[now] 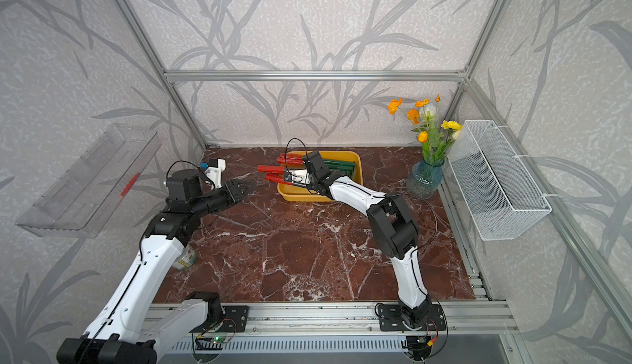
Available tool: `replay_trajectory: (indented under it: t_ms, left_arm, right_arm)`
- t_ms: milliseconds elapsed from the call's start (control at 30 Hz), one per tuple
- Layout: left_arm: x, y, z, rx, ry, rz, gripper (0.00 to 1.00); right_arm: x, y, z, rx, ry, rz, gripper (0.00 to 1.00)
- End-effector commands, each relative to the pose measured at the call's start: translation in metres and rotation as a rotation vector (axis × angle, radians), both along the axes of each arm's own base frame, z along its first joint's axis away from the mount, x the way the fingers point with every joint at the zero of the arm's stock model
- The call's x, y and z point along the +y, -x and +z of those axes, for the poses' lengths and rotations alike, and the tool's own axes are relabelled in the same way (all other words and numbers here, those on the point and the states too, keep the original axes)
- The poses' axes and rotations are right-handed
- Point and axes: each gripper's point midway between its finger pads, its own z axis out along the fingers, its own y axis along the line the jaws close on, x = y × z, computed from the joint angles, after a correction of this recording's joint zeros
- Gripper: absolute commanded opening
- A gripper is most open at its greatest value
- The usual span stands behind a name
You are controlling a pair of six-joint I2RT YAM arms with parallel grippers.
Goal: Put the small hoe into the storage box
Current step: Place the hoe in the storage box.
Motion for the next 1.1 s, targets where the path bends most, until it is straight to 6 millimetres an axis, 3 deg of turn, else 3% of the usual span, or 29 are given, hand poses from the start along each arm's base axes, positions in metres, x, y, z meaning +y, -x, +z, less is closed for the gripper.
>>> replay_trajectory:
  t_ms: [0,167,833,933,1067]
  left_arm:
    - [0.001,-0.002,0.007,-0.024,-0.017,-0.011,0.34]
    - [0.003,-0.002,0.005,-0.021,-0.032,-0.013,0.34]
    - [0.007,0.009,0.016,-0.042,-0.100,-0.026,0.34]
    - [0.007,0.010,0.017,-0.044,-0.103,-0.027,0.34]
    - [0.007,0.011,0.018,-0.043,-0.106,-0.029,0.34]
  right_arm:
    - [0.006,0.001,0.008,-0.032,-0.080,-0.007,0.00]
    - [-0.003,0.008,-0.020,0.018,-0.074,-0.050,0.00]
    - [-0.021,0.009,-0.077,0.085,-0.048,-0.139,0.00]
    - [-0.024,0.012,-0.084,0.108,-0.037,-0.151,0.06]
    - [-0.028,0.018,-0.075,0.108,-0.060,-0.166,0.19]
